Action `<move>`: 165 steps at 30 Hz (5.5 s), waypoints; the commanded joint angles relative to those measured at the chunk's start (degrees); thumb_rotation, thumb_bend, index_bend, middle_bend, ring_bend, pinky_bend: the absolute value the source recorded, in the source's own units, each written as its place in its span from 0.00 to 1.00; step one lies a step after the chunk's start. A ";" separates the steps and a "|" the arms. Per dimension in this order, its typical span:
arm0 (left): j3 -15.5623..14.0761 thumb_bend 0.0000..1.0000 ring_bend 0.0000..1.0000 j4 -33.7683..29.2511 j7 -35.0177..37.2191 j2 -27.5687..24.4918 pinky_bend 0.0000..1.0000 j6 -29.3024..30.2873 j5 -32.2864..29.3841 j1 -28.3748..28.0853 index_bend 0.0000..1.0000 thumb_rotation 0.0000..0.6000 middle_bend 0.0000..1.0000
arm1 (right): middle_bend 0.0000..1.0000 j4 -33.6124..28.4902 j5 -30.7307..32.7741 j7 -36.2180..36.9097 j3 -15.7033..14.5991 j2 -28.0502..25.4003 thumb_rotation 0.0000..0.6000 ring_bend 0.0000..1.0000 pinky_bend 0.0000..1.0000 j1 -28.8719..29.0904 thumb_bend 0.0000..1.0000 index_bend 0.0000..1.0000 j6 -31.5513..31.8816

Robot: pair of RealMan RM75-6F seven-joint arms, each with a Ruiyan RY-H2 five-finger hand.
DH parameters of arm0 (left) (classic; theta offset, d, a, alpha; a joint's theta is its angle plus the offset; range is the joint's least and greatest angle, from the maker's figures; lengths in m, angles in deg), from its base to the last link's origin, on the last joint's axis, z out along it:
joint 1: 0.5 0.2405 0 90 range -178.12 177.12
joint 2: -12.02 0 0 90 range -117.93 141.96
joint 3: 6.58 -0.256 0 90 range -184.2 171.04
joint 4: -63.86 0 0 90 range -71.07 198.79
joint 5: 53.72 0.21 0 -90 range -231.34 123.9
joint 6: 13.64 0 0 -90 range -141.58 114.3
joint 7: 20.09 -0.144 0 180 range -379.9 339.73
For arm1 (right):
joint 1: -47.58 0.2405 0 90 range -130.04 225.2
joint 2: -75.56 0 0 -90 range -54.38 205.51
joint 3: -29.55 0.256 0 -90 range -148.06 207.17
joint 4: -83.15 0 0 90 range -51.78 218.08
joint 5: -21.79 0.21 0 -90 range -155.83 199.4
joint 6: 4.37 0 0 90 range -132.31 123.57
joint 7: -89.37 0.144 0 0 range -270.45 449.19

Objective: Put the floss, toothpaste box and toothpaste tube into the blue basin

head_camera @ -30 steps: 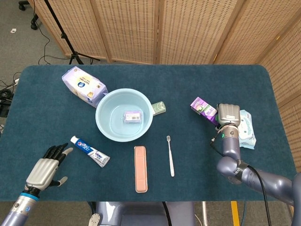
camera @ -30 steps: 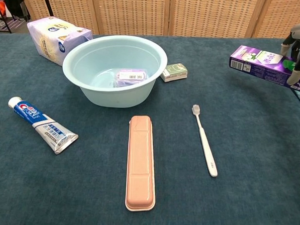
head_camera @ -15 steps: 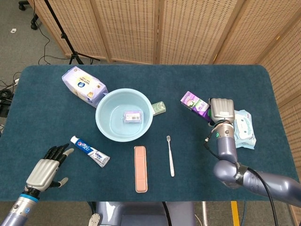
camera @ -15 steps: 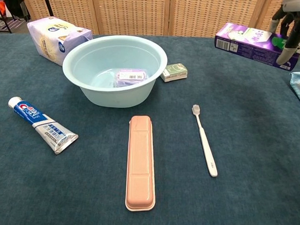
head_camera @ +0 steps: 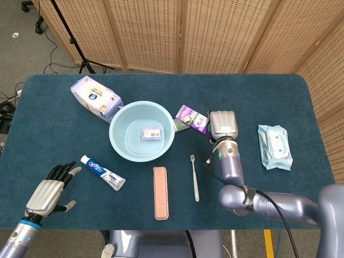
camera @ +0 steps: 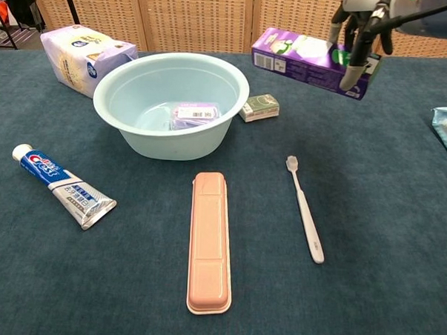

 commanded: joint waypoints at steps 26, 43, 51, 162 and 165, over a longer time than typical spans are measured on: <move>-0.21 0.22 0.00 -0.43 0.30 -0.56 0.00 -0.55 0.46 -0.15 0.00 1.00 0.00 | 0.56 -5.55 -0.78 -3.61 4.37 12.18 1.00 0.56 0.62 9.21 0.26 0.71 7.17; 0.08 0.22 0.00 0.21 0.30 -0.19 0.00 -1.23 -0.39 -0.39 0.00 1.00 0.00 | 0.50 -1.08 -1.02 -2.66 4.00 15.43 1.00 0.55 0.62 9.33 0.24 0.68 4.90; 0.09 0.22 0.00 0.46 -0.08 0.16 0.00 -1.51 -0.69 -0.46 0.00 1.00 0.00 | 0.22 0.01 -3.42 0.18 4.18 16.18 1.00 0.26 0.54 8.47 0.20 0.39 3.50; 6.71 0.19 0.00 0.71 -33.75 5.54 0.00 -18.26 -37.50 -23.67 0.25 1.00 0.00 | 0.00 -10.61 -74.53 55.16 -22.32 -24.54 1.00 0.00 0.00 -59.28 0.00 0.06 22.23; 6.00 0.19 0.00 1.83 -35.07 7.33 0.00 -17.42 -38.84 -24.58 0.26 1.00 0.00 | 0.00 -10.53 -74.64 55.53 -21.92 -24.62 1.00 0.00 0.00 -59.55 0.00 0.06 21.89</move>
